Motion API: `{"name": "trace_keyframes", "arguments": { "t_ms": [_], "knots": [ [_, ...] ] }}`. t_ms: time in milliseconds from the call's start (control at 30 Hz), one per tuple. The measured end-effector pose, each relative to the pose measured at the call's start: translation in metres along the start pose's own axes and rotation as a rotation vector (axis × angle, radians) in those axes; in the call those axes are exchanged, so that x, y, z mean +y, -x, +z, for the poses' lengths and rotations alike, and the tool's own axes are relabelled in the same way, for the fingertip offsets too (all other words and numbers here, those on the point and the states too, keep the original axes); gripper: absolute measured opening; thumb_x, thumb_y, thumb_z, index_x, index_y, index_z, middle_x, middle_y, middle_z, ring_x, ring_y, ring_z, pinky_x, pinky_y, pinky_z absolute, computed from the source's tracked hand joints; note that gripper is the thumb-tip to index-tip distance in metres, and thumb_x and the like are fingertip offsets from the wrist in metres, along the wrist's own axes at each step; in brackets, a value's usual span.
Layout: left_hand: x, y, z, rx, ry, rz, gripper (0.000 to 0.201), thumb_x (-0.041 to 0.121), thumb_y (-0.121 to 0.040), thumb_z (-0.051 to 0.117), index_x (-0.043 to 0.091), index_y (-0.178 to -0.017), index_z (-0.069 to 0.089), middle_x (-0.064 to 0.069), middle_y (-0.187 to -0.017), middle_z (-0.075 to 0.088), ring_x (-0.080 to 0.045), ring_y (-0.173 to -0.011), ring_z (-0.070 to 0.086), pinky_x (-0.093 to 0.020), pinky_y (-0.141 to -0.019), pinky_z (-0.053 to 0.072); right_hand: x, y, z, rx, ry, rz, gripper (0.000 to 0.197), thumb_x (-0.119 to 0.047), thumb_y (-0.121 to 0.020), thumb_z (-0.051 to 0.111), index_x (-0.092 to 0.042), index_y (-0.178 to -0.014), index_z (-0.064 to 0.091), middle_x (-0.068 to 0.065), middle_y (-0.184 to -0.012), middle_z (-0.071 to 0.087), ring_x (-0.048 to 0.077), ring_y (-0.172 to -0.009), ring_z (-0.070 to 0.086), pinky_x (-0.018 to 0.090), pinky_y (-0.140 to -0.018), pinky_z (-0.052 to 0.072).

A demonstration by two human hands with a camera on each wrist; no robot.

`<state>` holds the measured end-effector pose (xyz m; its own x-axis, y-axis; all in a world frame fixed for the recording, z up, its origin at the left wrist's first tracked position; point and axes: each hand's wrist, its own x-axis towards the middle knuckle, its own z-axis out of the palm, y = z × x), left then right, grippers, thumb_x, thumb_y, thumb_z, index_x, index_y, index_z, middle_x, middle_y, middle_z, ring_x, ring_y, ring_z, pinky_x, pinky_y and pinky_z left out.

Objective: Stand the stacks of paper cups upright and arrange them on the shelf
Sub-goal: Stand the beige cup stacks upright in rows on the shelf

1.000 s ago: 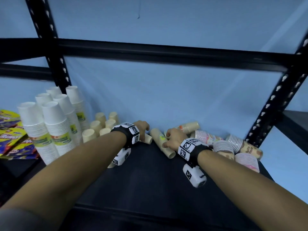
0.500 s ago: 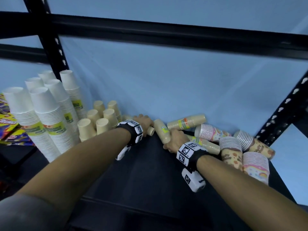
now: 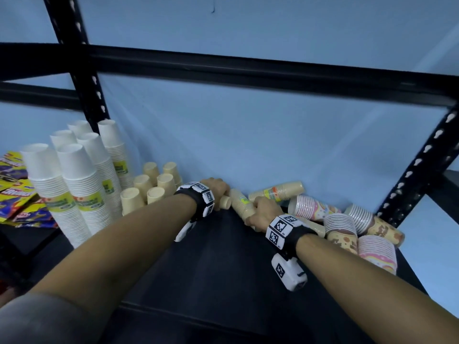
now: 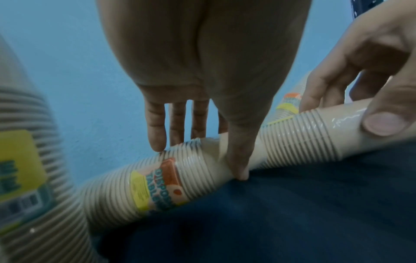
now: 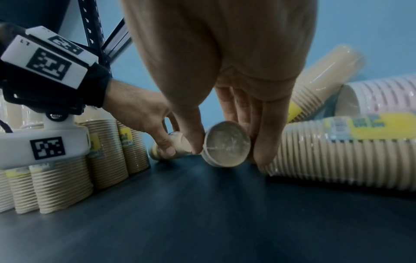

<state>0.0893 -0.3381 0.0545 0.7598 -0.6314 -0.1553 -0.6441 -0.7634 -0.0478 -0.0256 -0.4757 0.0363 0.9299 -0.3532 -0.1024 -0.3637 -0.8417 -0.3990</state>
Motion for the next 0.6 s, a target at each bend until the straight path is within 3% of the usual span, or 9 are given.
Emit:
{"name": "trace_keyframes", "arguments": {
  "t_ms": [167,267,367,500,600],
  "knots": [
    [0.001,0.010,-0.019,0.121,0.109,-0.013,0.034,0.033,-0.081,0.066,0.012,-0.107,0.058,-0.013,-0.106,0.065,-0.034,-0.096,0.063,-0.038,-0.076,0.052,-0.010,0.005,-0.025,0.081,0.053,-0.016,0.034,-0.017,-0.076,0.071,-0.009,-0.109,0.064,0.009,-0.109,0.067,0.029,-0.101,0.064,0.030,-0.081,0.053],
    [0.001,0.018,-0.030,0.179,0.205,-0.024,0.033,0.041,-0.089,0.053,0.011,-0.103,0.051,-0.014,-0.099,0.064,-0.035,-0.085,0.062,-0.038,-0.071,0.050,-0.020,0.007,-0.040,0.099,0.073,-0.022,0.034,-0.014,-0.074,0.070,-0.008,-0.107,0.065,0.010,-0.107,0.066,0.030,-0.096,0.064,0.030,-0.077,0.053],
    [0.001,0.026,-0.040,0.176,0.308,-0.034,0.028,0.031,-0.087,0.055,0.011,-0.106,0.047,-0.015,-0.100,0.063,-0.036,-0.086,0.062,-0.042,-0.077,0.053,-0.030,0.010,-0.052,0.132,0.082,-0.029,0.032,-0.013,-0.076,0.068,-0.007,-0.108,0.065,0.011,-0.109,0.065,0.030,-0.096,0.064,0.031,-0.078,0.053],
    [0.002,0.035,-0.044,0.208,0.449,-0.023,0.042,0.018,-0.085,0.064,0.011,-0.121,0.044,-0.015,-0.106,0.063,-0.034,-0.093,0.062,-0.041,-0.078,0.053,-0.044,0.014,-0.062,0.155,0.067,-0.053,0.033,-0.008,-0.076,0.069,-0.004,-0.109,0.067,0.013,-0.109,0.066,0.029,-0.096,0.067,0.035,-0.080,0.056],
    [0.002,0.039,-0.045,0.180,0.520,-0.017,0.043,0.014,-0.087,0.064,0.012,-0.124,0.042,-0.013,-0.107,0.062,-0.028,-0.090,0.060,-0.037,-0.076,0.053,-0.051,0.015,-0.066,0.143,0.063,-0.078,0.033,-0.007,-0.074,0.069,-0.005,-0.107,0.068,0.012,-0.107,0.069,0.028,-0.094,0.068,0.037,-0.079,0.058]
  ]
}}
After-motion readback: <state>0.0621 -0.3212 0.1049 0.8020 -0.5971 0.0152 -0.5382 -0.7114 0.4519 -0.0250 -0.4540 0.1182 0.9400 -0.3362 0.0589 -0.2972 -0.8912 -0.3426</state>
